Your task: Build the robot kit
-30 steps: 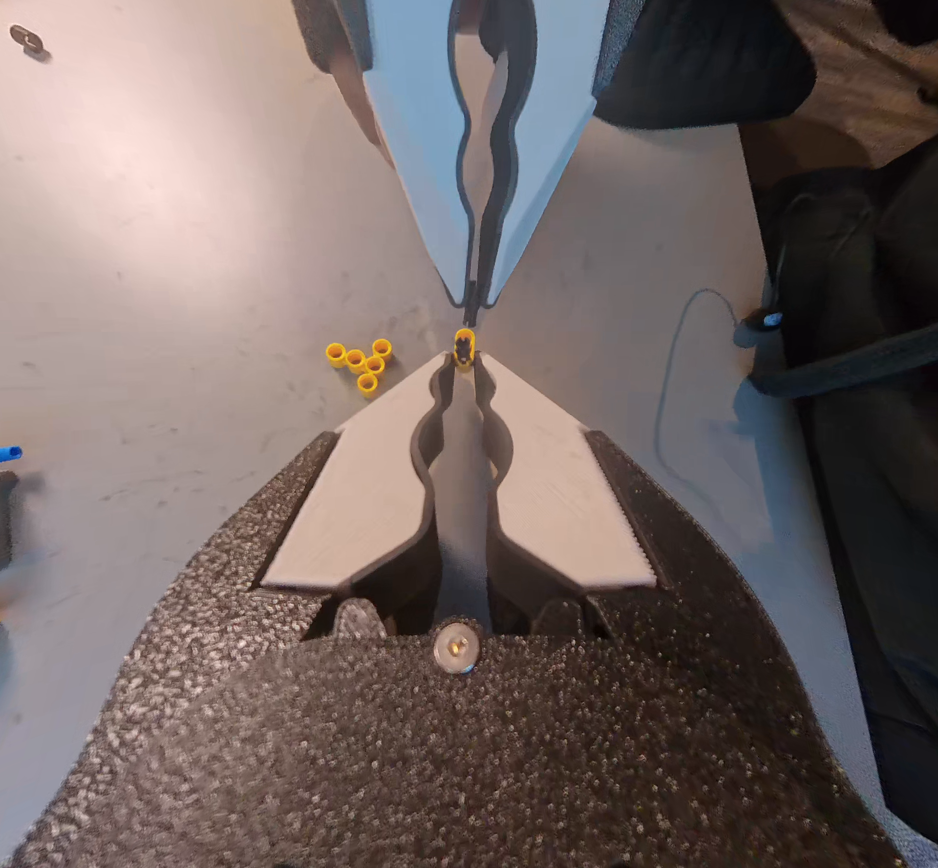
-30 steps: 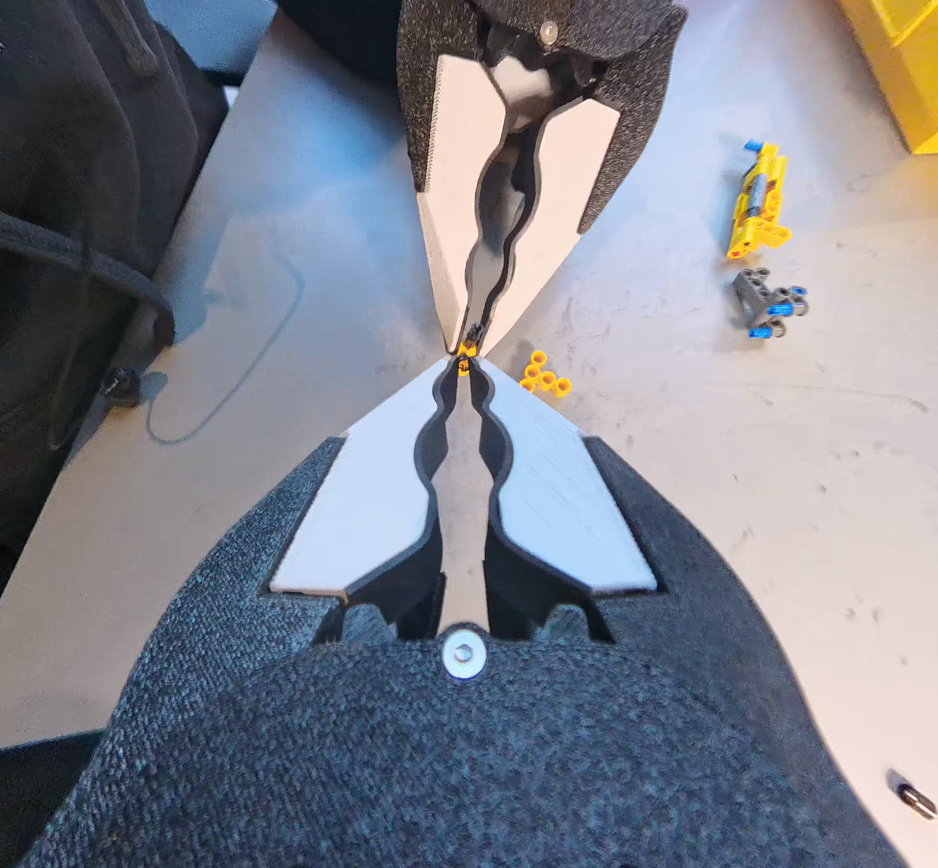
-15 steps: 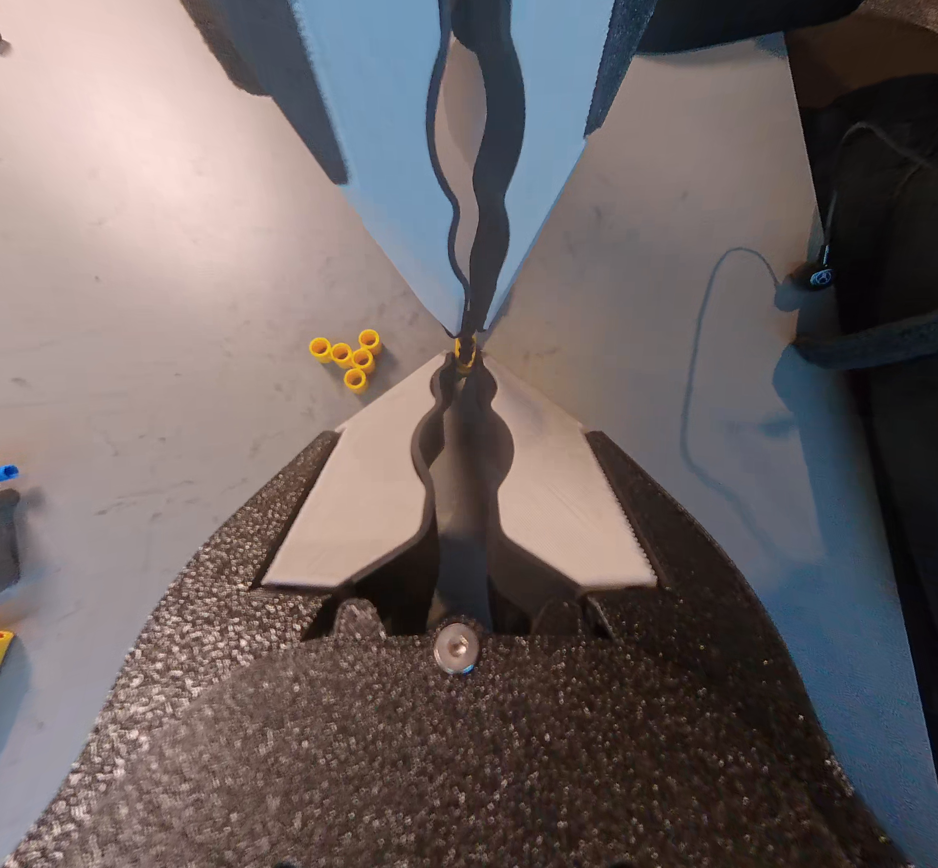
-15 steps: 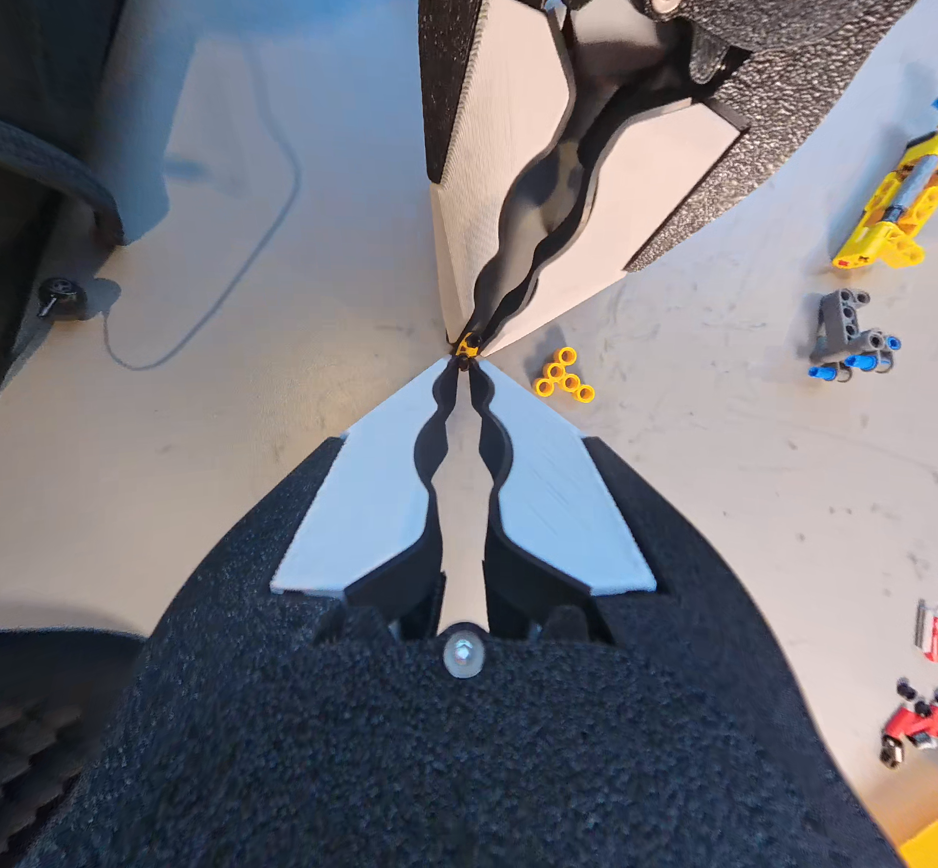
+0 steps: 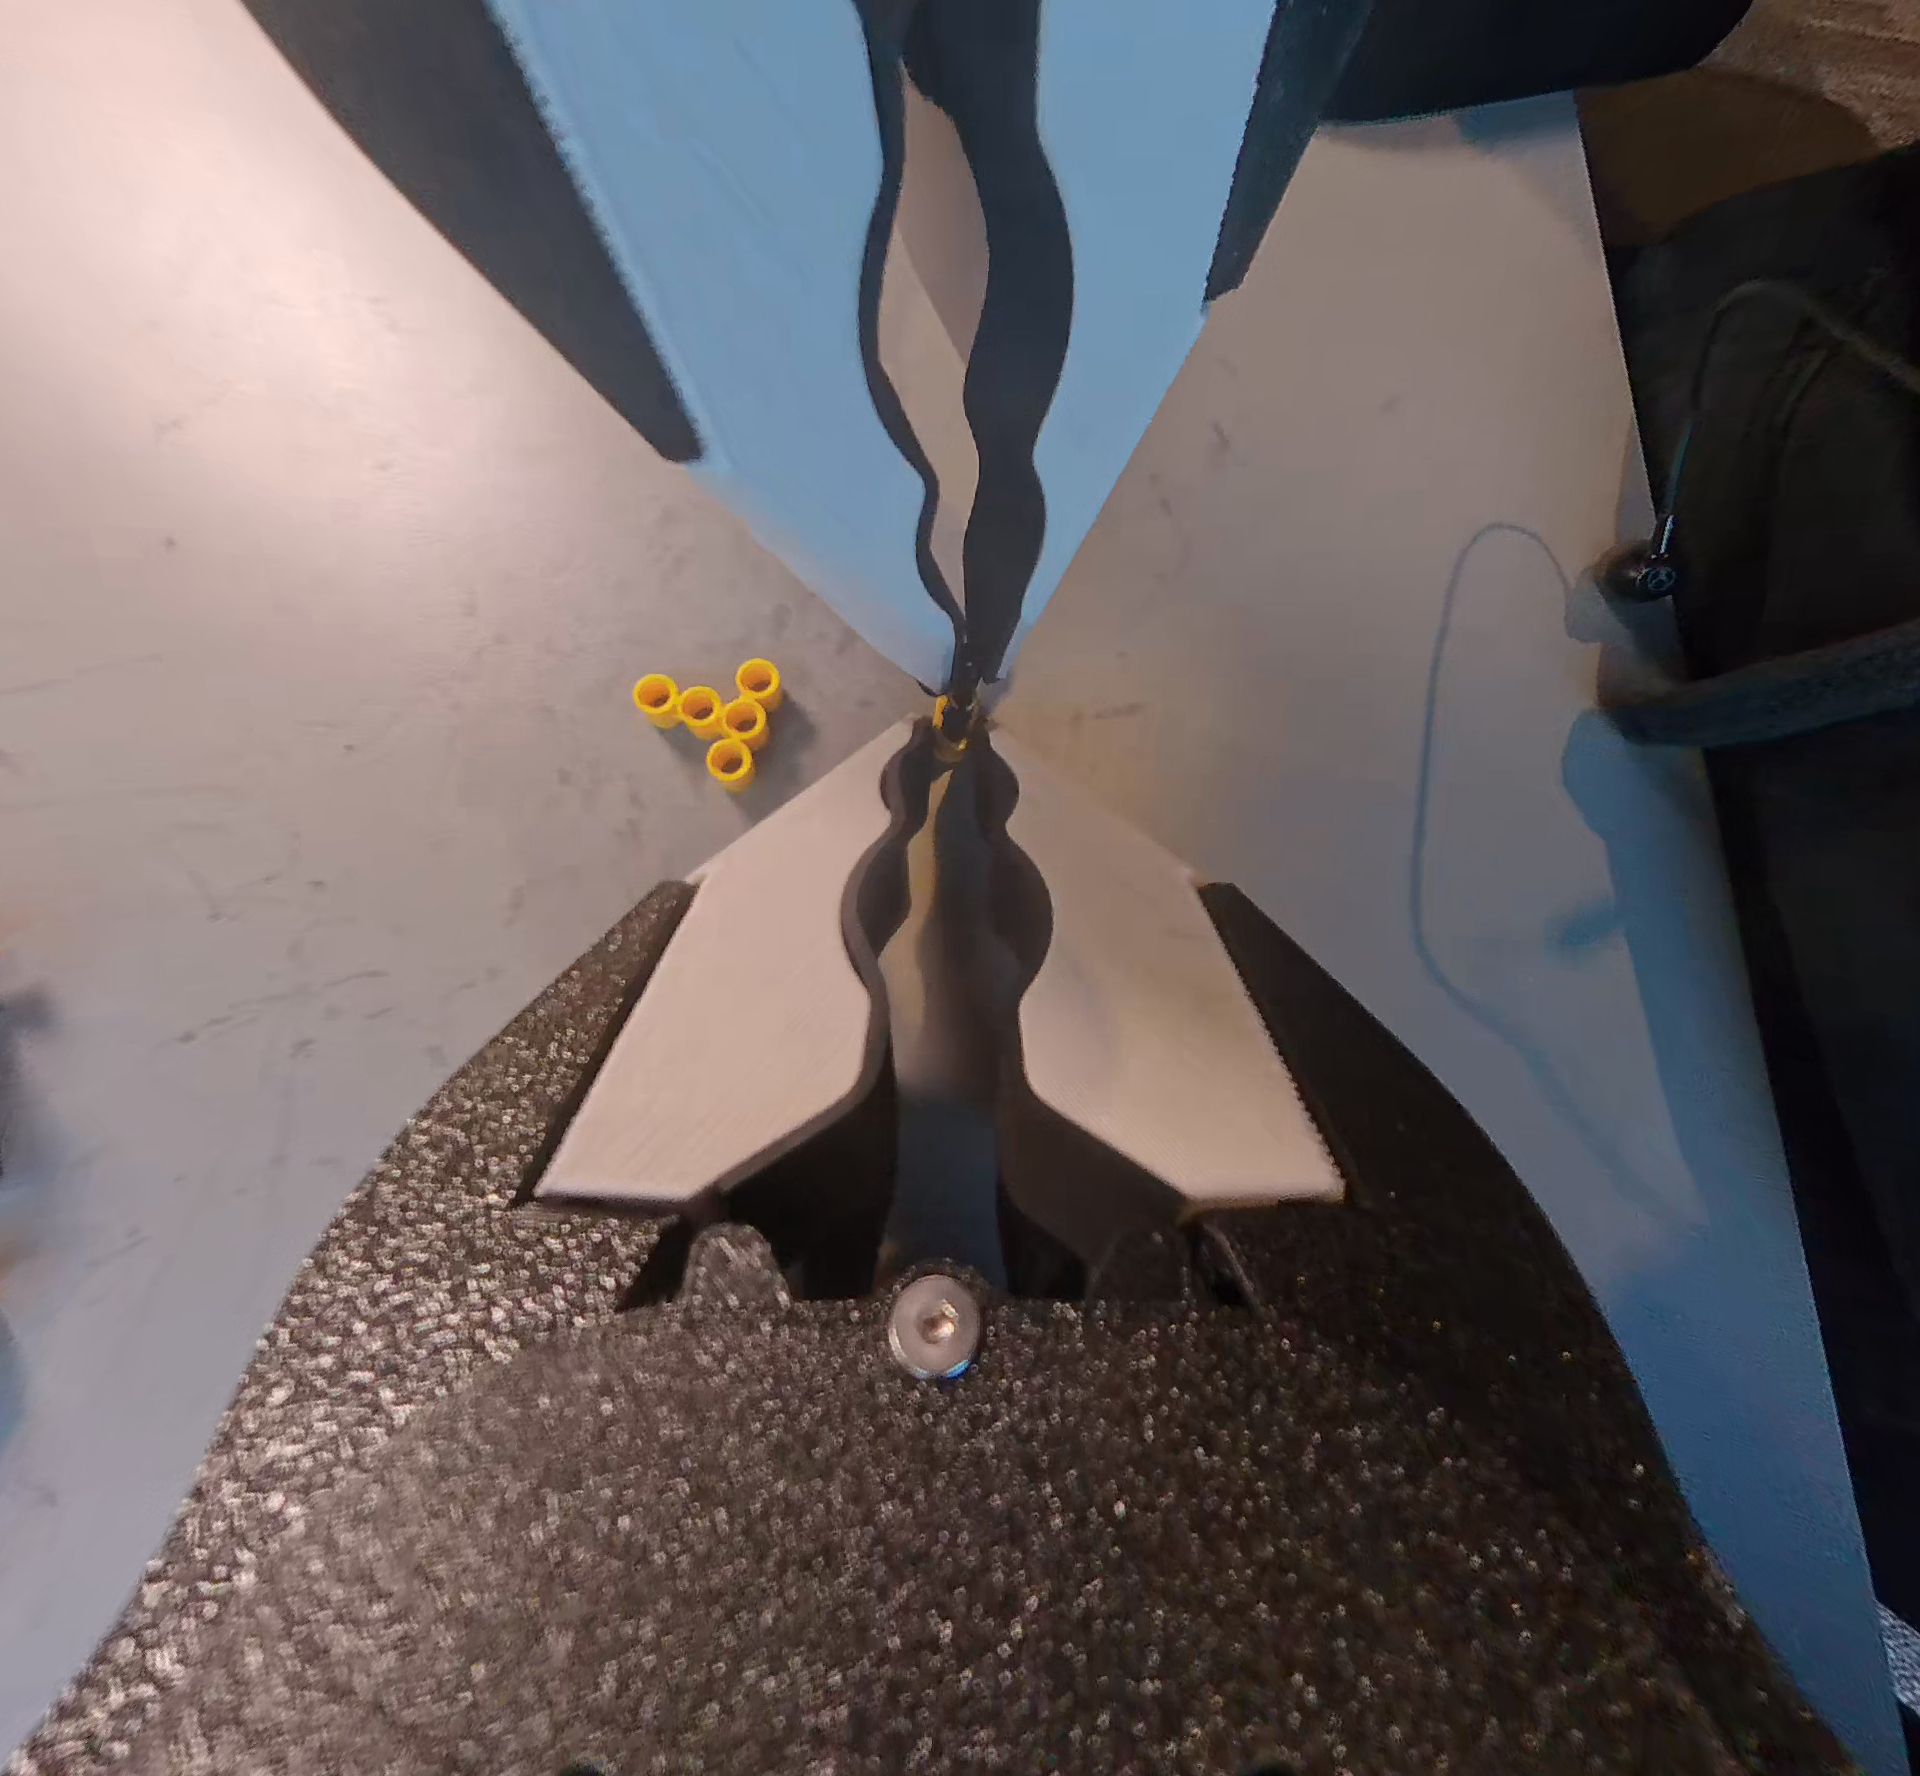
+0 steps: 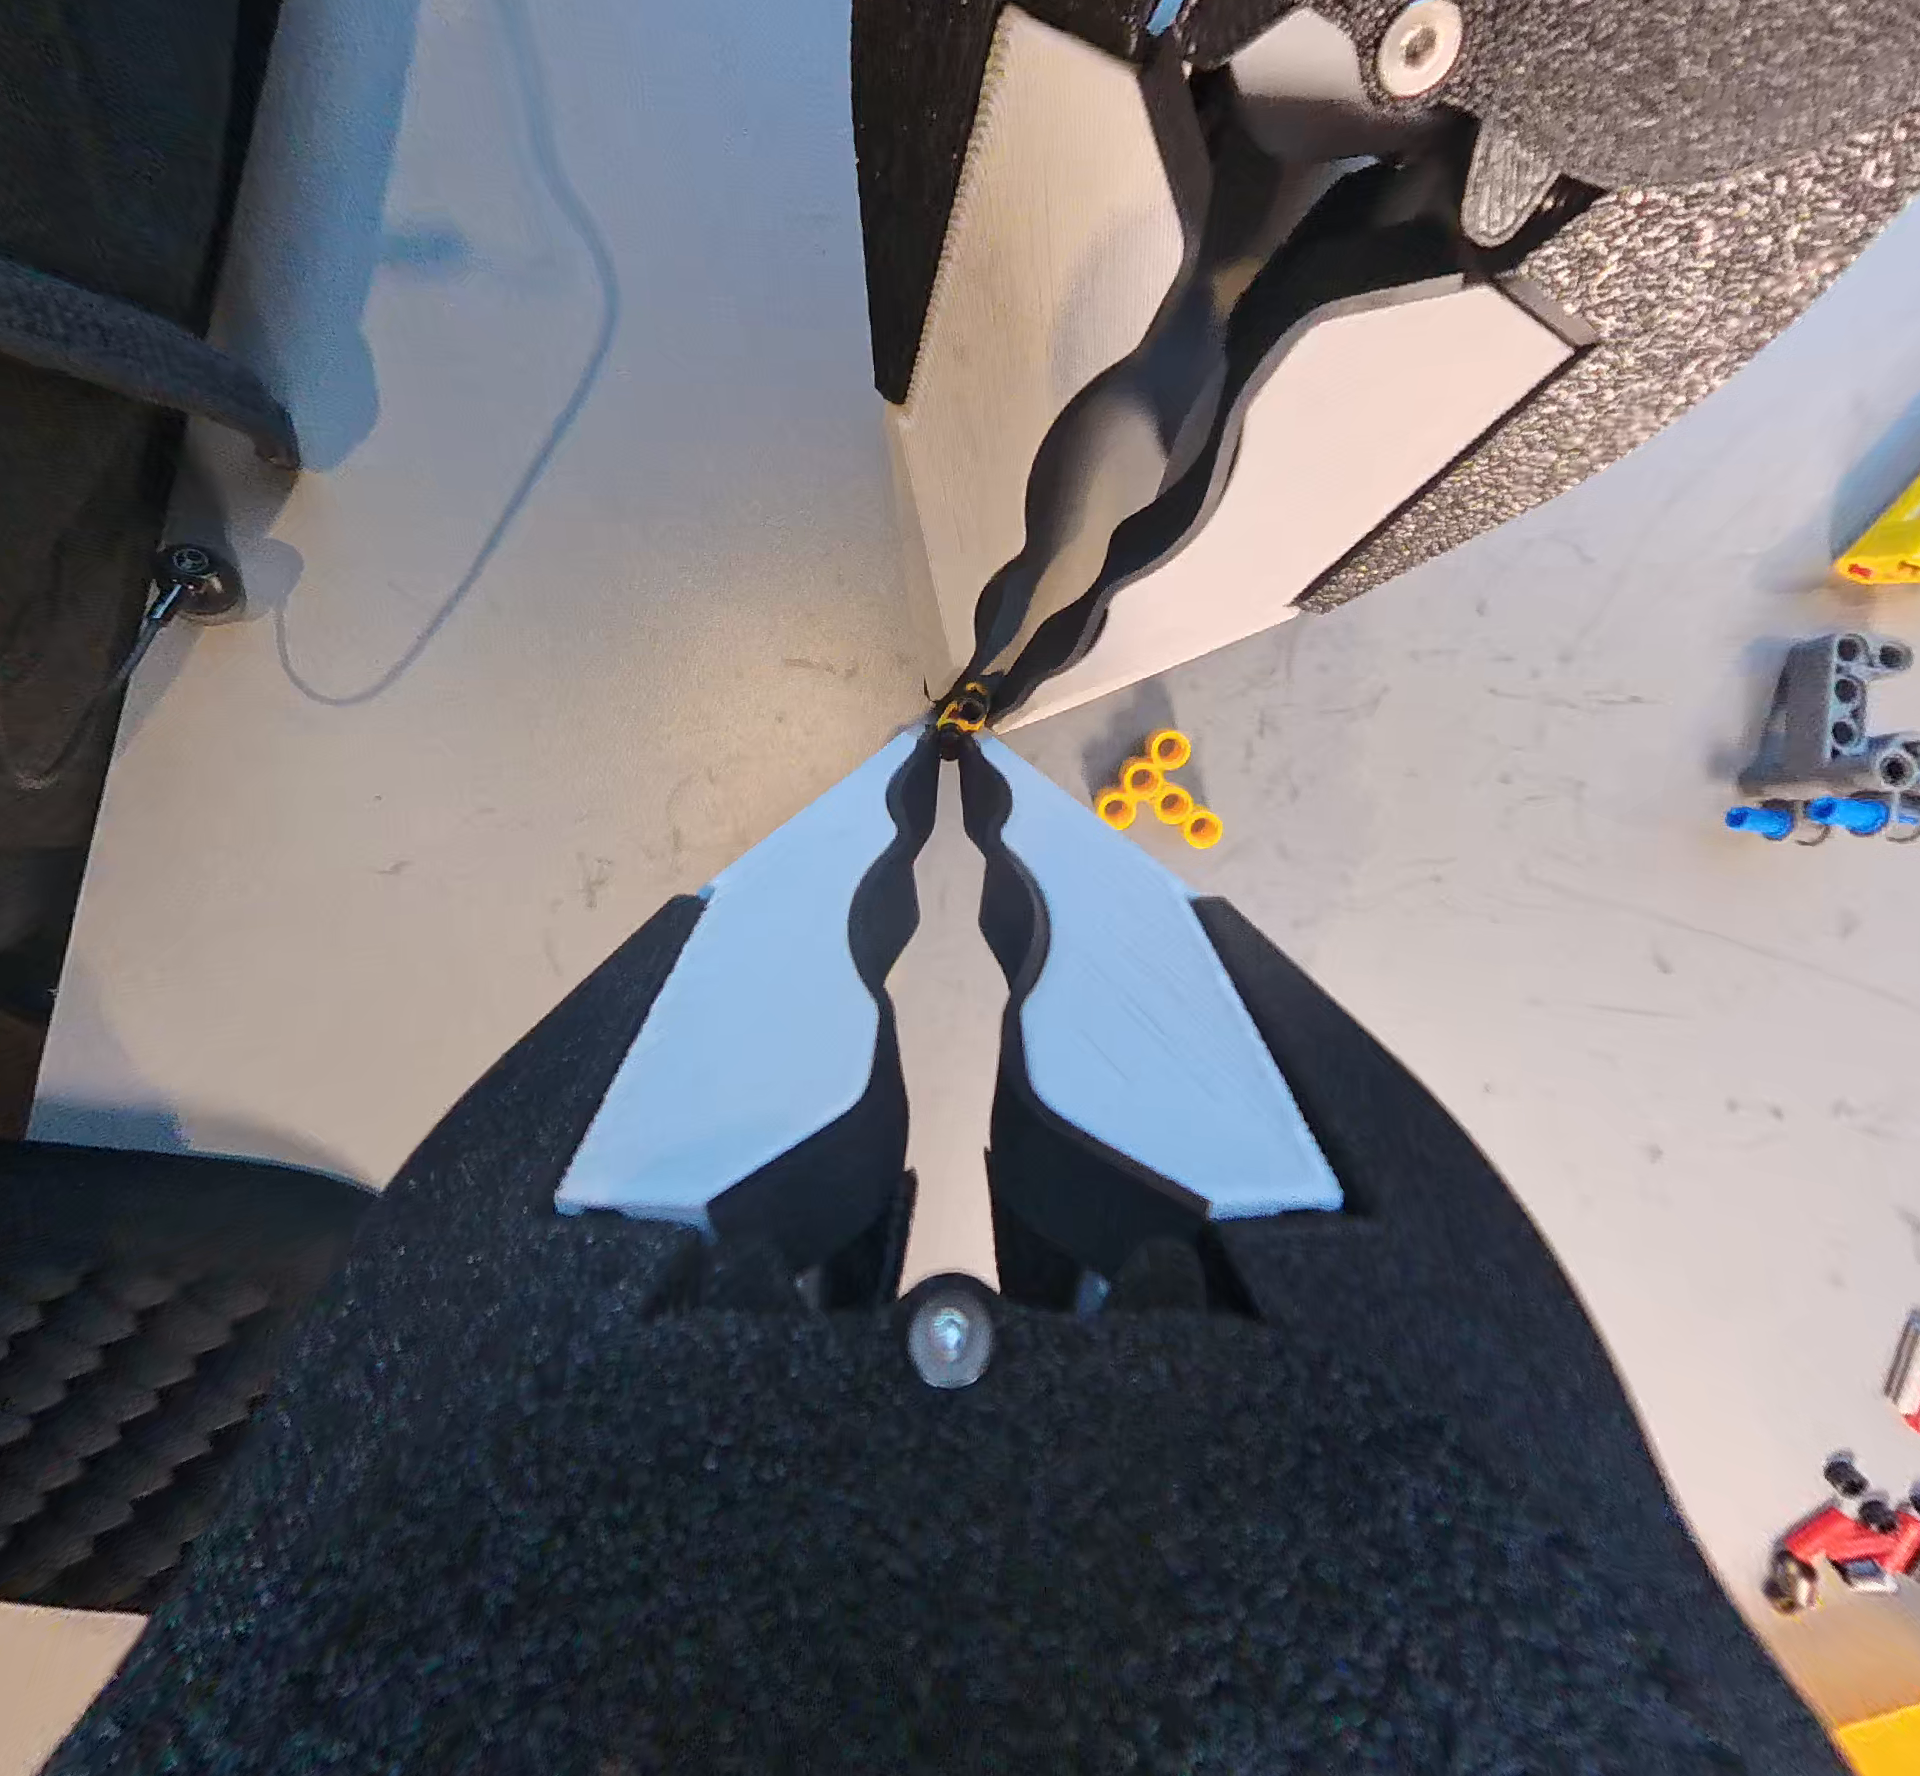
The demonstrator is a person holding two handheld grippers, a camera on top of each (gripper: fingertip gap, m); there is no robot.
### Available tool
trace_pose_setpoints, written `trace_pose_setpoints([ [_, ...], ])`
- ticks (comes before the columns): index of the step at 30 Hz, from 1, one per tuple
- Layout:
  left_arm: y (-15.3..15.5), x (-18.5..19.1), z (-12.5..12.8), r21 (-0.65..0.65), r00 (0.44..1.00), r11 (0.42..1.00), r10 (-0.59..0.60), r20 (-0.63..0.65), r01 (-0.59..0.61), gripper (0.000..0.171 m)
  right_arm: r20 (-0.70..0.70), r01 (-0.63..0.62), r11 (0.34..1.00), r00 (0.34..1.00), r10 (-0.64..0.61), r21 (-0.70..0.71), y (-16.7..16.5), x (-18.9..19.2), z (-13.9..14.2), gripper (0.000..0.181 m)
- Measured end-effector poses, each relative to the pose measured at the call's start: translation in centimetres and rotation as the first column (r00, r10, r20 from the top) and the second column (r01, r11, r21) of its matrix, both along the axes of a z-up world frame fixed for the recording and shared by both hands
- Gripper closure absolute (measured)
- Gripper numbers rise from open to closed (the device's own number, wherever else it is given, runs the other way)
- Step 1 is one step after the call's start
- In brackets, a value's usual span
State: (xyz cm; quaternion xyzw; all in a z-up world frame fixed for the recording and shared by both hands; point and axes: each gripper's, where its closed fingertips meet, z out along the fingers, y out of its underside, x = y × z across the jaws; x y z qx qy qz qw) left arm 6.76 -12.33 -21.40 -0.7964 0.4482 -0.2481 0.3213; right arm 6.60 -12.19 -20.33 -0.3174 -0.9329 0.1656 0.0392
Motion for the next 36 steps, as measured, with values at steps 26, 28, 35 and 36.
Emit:
trace_pose_setpoints([
  [26,0.0,-0.1,0.0,-0.005,1.0,1.0,-0.024,0.004,0.024,0.165,0.031,0.176,0.984,0.984,-0.177,0.018,0.9,0.7,-1.6,0.178],
  [28,0.0,0.0,0.0,0.004,1.0,1.0,-0.024,-0.001,0.024,0.165,0.001,0.159,0.987,0.987,-0.159,0.029,0.8,0.6,-1.5,0.179],
  [35,-0.3,0.0,0.0,0.021,0.999,0.999,-0.033,-0.005,0.033,0.159,0.004,0.256,0.964,0.966,-0.257,-0.075,1.1,0.4,-1.0,0.178],
  [36,-0.5,0.0,0.1,0.017,0.999,0.999,-0.038,0.001,0.038,0.155,-0.009,0.274,0.956,0.961,-0.277,-0.1,1.0,0.2,-0.7,0.178],
])
